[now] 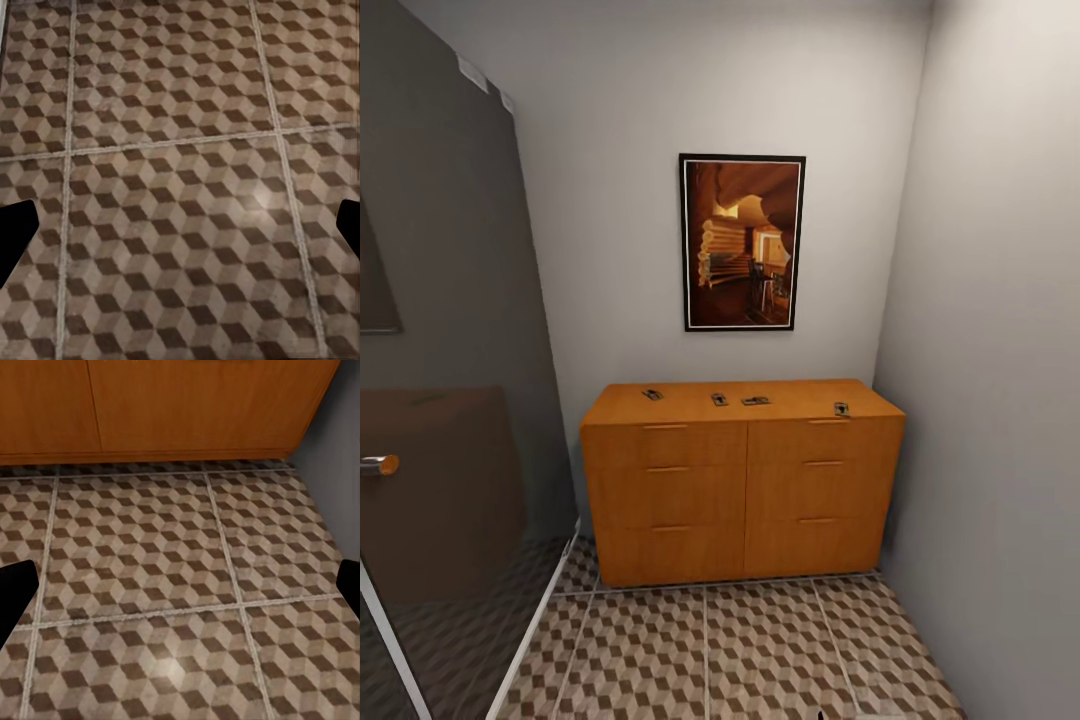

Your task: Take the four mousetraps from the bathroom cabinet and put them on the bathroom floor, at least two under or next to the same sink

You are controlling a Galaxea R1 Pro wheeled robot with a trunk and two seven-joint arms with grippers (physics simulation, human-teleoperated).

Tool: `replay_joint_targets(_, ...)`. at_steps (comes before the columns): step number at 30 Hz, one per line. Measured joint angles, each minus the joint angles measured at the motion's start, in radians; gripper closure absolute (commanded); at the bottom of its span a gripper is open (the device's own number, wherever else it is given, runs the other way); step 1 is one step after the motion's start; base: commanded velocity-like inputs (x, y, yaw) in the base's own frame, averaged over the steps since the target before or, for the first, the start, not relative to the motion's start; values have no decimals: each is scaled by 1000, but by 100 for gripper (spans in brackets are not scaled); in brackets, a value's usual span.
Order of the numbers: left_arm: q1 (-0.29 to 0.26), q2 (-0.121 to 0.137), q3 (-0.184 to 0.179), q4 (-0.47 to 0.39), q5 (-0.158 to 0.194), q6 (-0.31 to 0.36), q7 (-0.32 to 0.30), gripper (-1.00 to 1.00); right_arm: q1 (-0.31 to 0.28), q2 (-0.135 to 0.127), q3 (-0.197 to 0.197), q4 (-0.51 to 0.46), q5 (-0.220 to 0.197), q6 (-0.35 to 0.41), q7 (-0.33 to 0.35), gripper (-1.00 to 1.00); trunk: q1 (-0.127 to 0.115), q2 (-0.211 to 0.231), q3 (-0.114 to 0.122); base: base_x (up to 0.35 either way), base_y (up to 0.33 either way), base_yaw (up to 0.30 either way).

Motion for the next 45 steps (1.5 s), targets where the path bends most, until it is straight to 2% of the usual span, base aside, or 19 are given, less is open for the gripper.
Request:
replay_joint_targets(3,0,-1,-29,3,1,0,1,-100,0,0,0,-2,0,1,-1,-100,0,0,0,0,0,0)
replay_joint_targets(8,0,-1,-41,6,1,0,1,-100,0,0,0,-3,0,1,-1,-100,0,0,0,0,0,0)
replay_joint_targets(14,0,-1,-43,7,1,0,2,-100,0,0,0,-2,0,2,0,-100,0,0,0,3,-1,-23)
replay_joint_targets(27,0,-1,-43,7,1,0,1,-100,0,0,-1,-3,0,2,0,-100,0,0,0,73,-62,-164)
replay_joint_targets(45,0,-1,-42,7,2,0,1,-100,1,1,1,-2,0,2,0,-100,0,0,0,4,-3,-11)
